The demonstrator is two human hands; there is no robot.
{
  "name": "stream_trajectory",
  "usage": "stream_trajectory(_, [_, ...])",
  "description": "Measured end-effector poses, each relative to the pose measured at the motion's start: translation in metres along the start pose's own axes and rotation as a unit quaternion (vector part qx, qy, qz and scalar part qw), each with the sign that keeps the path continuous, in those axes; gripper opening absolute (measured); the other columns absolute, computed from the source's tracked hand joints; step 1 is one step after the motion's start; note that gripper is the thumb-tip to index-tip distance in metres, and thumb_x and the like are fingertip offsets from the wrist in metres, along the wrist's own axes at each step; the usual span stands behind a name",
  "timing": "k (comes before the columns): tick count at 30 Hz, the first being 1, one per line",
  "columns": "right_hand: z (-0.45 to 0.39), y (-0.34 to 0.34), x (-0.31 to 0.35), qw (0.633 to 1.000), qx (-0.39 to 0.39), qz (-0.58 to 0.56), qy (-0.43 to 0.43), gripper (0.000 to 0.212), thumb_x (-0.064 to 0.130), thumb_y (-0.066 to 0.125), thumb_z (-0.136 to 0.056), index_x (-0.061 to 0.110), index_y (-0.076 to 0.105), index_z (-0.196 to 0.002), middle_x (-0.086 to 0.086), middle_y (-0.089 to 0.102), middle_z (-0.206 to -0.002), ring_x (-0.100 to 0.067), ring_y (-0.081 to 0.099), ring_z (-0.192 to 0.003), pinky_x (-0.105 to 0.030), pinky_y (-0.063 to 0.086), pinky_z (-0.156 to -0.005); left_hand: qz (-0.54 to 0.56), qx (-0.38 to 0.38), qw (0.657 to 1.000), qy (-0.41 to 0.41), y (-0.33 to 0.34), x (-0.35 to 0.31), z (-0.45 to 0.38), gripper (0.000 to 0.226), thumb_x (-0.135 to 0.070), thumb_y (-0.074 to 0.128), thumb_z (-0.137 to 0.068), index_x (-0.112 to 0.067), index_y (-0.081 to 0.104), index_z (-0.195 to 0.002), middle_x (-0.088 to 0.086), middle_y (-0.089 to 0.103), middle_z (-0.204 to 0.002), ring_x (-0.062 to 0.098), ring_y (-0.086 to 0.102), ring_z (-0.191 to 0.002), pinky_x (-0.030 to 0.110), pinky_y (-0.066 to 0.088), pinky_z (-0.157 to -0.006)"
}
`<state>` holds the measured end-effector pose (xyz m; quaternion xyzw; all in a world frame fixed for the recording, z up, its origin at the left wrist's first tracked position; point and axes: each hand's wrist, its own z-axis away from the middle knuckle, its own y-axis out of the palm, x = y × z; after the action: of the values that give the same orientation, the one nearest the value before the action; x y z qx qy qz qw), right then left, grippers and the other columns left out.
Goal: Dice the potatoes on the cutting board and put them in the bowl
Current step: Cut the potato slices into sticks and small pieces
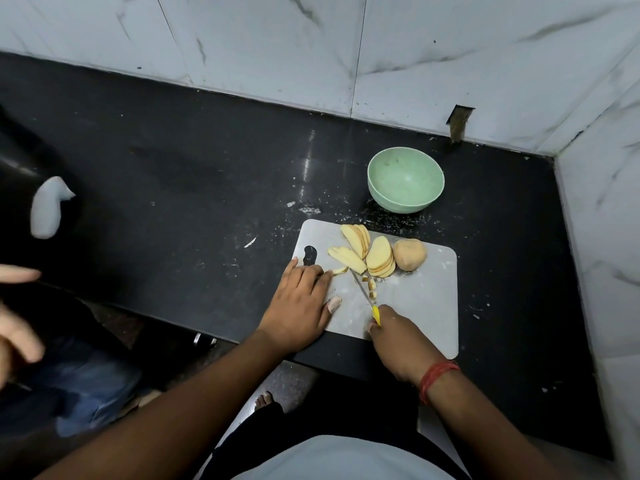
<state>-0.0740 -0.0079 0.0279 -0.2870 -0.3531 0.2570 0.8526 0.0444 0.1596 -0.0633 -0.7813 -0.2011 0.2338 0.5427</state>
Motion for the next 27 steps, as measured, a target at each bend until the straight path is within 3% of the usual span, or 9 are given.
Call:
stream_trajectory(5, [-0.005, 0.004, 0.01, 1.0, 0.007, 0.008, -0.024, 0.008, 0.019, 0.039, -0.101, 0.012, 0.041, -0.102, -0.017, 0.06, -0.102, -0.029, 0.051, -0.085, -0.032, 0.041, -0.074, -0.005, 0.001, 1.0, 0.006, 0.002, 0.001, 0.0, 0.056, -0.045, 0.043, -0.106, -0.002, 0.057, -0.139, 0.012, 0.056, -0.123, 0.031, 0.054, -0.116, 0.052, 0.023, -0.125])
stream_trajectory(9, [-0.012, 0.008, 0.015, 0.999, 0.024, 0.04, -0.016, 0.003, 0.013, 0.037, -0.101, 0.012, 0.036, -0.104, -0.008, 0.052, -0.084, -0.02, 0.043, -0.067, -0.026, 0.03, -0.053, -0.006, -0.007, 1.0, 0.017, 0.003, 0.002, 0.0, 0.056, -0.044, 0.042, -0.107, -0.001, 0.059, -0.137, 0.012, 0.058, -0.123, 0.031, 0.055, -0.115, 0.051, 0.023, -0.125])
stream_trajectory(11, [-0.016, 0.009, 0.017, 0.997, 0.034, 0.062, -0.017, 0.008, 0.011, 0.037, -0.101, 0.014, 0.033, -0.106, -0.009, 0.053, -0.087, -0.019, 0.043, -0.066, -0.02, 0.025, -0.049, -0.005, -0.014, 1.0, 0.019, 0.004, 0.002, 0.0, 0.054, -0.043, 0.044, -0.106, -0.001, 0.06, -0.137, 0.012, 0.058, -0.122, 0.031, 0.056, -0.113, 0.051, 0.023, -0.125])
stream_trajectory(14, [-0.021, 0.01, 0.02, 0.996, 0.044, 0.073, -0.023, 0.011, 0.012, 0.037, -0.101, 0.019, 0.031, -0.107, -0.012, 0.054, -0.103, -0.022, 0.045, -0.084, -0.028, 0.038, -0.061, -0.011, -0.016, 1.0, 0.018, 0.004, 0.001, -0.001, 0.053, -0.042, 0.046, -0.105, -0.002, 0.061, -0.137, 0.011, 0.059, -0.122, 0.031, 0.056, -0.112, 0.05, 0.022, -0.125])
stream_trajectory(17, [-0.018, 0.01, 0.017, 0.996, 0.045, 0.08, -0.024, 0.009, 0.013, 0.037, -0.101, 0.018, 0.033, -0.109, -0.009, 0.046, -0.099, -0.023, 0.044, -0.086, -0.03, 0.039, -0.075, -0.011, -0.014, 1.0, 0.017, 0.003, 0.0, -0.001, 0.053, -0.041, 0.046, -0.105, -0.001, 0.061, -0.137, 0.011, 0.06, -0.122, 0.031, 0.056, -0.111, 0.05, 0.023, -0.125])
stream_trajectory(22, [-0.008, 0.012, 0.004, 0.996, 0.03, 0.088, -0.016, 0.005, 0.013, 0.036, -0.101, 0.014, 0.031, -0.102, -0.001, 0.044, -0.075, -0.022, 0.048, -0.071, -0.03, 0.037, -0.059, -0.009, -0.002, 1.0, 0.012, 0.002, 0.001, -0.002, 0.055, -0.043, 0.043, -0.107, -0.001, 0.059, -0.139, 0.012, 0.058, -0.126, 0.031, 0.056, -0.115, 0.05, 0.021, -0.126])
stream_trajectory(27, [-0.003, 0.009, 0.007, 0.999, 0.009, 0.034, -0.036, 0.006, 0.017, 0.038, -0.102, 0.013, 0.034, -0.099, -0.002, 0.045, -0.076, -0.025, 0.048, -0.077, -0.032, 0.039, -0.068, -0.008, -0.011, 1.0, -0.004, 0.001, 0.0, 0.002, 0.055, -0.043, 0.044, -0.106, -0.002, 0.057, -0.141, 0.011, 0.056, -0.127, 0.032, 0.054, -0.117, 0.054, 0.023, -0.124])
